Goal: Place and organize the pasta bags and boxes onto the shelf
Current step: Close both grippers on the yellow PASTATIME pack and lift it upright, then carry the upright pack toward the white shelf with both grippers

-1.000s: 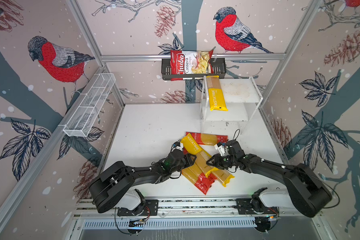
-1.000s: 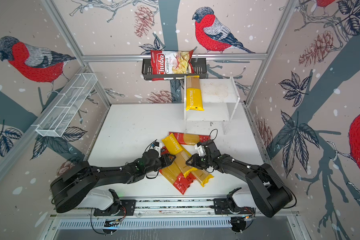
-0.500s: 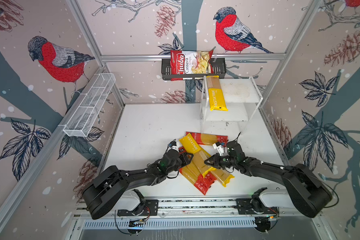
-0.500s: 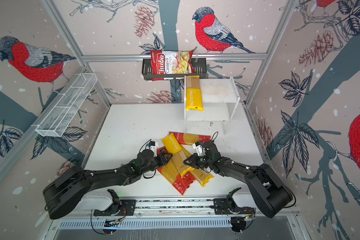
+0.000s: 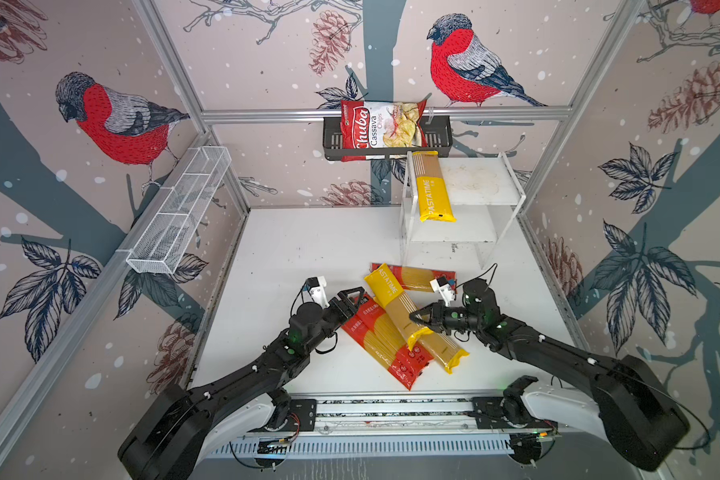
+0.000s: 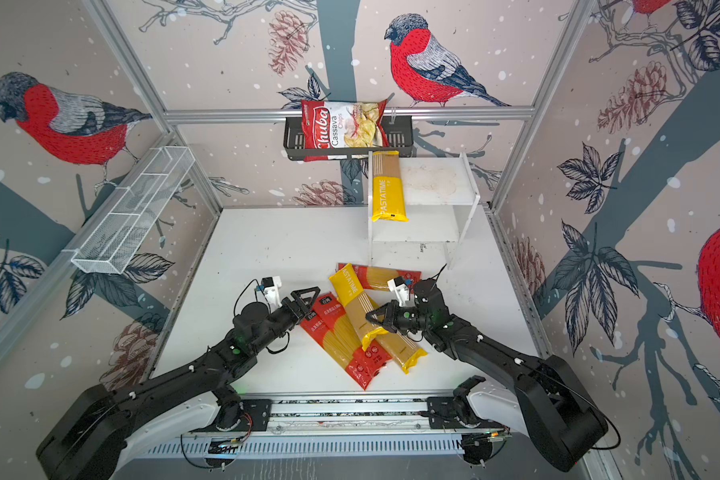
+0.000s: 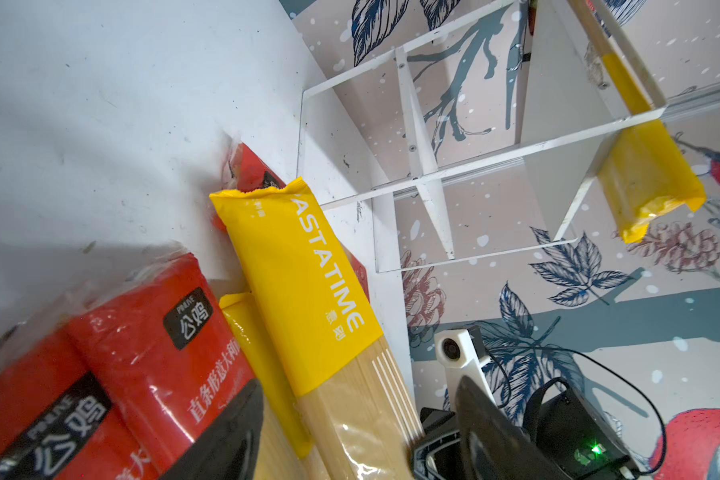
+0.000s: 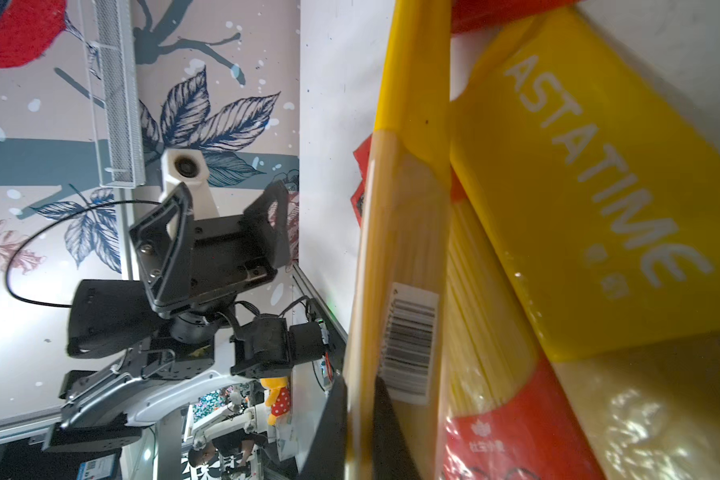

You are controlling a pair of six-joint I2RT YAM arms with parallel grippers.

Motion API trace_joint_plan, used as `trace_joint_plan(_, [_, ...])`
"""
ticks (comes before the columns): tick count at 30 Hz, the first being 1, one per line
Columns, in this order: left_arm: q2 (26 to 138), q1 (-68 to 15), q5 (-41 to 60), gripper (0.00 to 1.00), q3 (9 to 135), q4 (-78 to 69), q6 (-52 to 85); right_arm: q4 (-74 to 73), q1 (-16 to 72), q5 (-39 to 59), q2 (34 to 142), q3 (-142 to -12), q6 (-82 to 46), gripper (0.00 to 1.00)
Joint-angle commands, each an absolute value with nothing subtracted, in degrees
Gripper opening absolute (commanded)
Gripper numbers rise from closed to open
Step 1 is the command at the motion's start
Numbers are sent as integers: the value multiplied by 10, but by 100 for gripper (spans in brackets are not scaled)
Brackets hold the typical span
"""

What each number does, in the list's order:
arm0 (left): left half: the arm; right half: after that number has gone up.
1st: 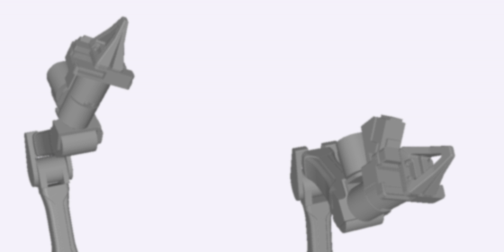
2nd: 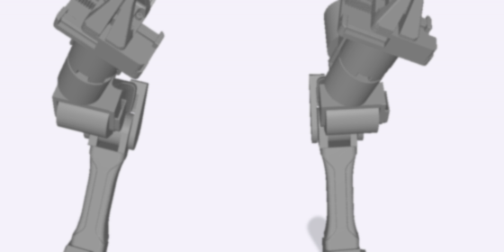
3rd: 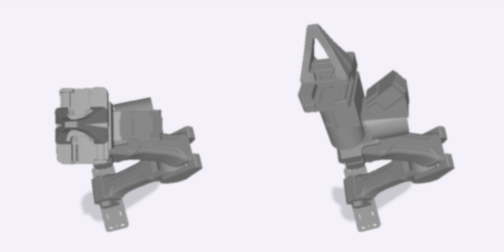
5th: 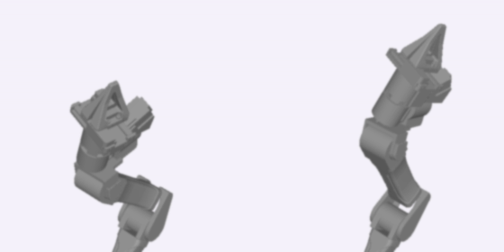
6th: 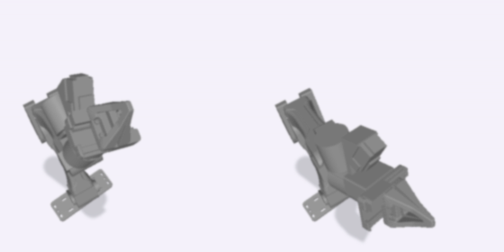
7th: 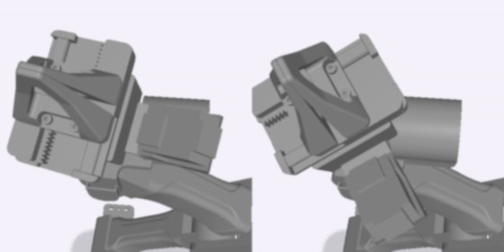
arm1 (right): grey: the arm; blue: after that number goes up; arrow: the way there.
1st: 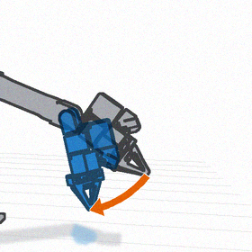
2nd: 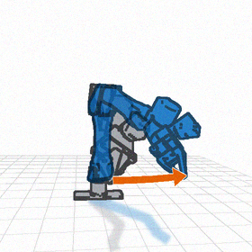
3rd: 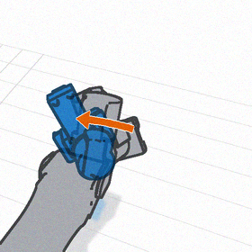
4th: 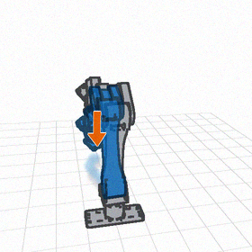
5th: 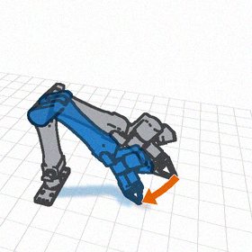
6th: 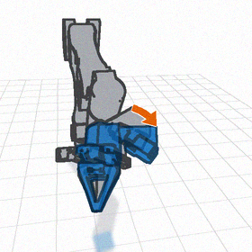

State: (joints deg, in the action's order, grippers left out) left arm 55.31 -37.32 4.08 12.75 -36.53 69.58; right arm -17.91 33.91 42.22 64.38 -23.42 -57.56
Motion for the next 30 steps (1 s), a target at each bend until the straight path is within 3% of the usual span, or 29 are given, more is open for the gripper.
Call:
trace_joint_plan(1, [562, -372, 52, 74, 112, -451, 737, -319, 349, 439, 623, -252, -593, 2])
trace_joint_plan(10, [662, -397, 89, 78, 132, -633, 745, -410, 405, 418, 602, -277, -643, 1])
trace_joint_plan(18, [726, -405, 86, 72, 161, -749, 735, -428, 424, 426, 598, -289, -648, 1])
trace_joint_plan(22, [738, -405, 91, 62, 187, -757, 724, -432, 424, 429, 599, -288, -652, 4])
trace_joint_plan(26, [746, -404, 96, 41, 206, -751, 716, -432, 423, 426, 600, -287, -656, 7])
trace_joint_plan(30, [755, -403, 90, 27, 212, -765, 719, -426, 415, 418, 599, -281, -662, 16])
